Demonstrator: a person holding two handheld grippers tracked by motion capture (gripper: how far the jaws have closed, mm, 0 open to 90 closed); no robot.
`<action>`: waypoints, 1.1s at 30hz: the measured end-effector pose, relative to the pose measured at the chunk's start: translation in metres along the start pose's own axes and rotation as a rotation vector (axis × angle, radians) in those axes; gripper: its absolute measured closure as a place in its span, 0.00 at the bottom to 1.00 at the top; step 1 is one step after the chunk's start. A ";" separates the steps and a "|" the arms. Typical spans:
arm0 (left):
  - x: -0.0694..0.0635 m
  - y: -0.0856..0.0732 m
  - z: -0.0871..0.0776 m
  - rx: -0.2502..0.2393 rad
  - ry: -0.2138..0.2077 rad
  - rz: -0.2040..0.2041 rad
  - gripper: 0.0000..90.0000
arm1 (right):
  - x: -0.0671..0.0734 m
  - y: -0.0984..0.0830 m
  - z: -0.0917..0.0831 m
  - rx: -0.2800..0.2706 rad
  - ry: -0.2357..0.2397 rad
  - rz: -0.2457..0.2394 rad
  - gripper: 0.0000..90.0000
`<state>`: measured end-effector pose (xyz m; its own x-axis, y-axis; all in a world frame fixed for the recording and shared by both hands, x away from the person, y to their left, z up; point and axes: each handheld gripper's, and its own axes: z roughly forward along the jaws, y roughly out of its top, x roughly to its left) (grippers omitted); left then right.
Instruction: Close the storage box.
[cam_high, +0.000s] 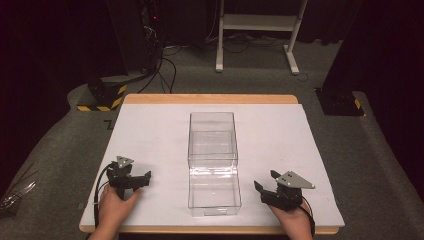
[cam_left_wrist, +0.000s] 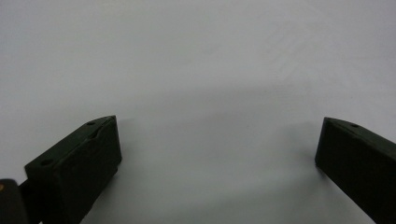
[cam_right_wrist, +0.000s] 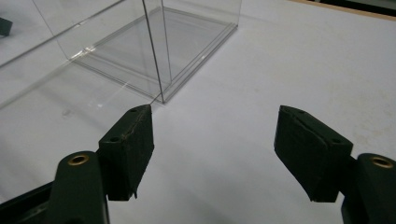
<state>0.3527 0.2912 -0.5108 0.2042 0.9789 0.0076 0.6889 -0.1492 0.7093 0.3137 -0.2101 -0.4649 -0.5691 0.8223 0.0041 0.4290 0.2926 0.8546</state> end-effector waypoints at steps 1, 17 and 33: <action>0.000 0.000 0.000 0.000 0.000 0.000 0.01 | 0.001 0.000 -0.001 -0.002 0.000 -0.001 0.32; 0.000 0.000 0.000 0.000 0.000 0.000 0.01 | 0.020 0.008 -0.014 -0.039 0.043 -0.034 0.31; 0.000 0.000 0.000 0.000 -0.001 -0.002 0.01 | 0.040 0.014 -0.025 -0.077 0.101 -0.061 0.31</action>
<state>0.3527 0.2911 -0.5108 0.2034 0.9791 0.0061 0.6891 -0.1476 0.7095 0.2792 -0.1851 -0.4397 -0.6619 0.7495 -0.0003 0.3383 0.2992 0.8922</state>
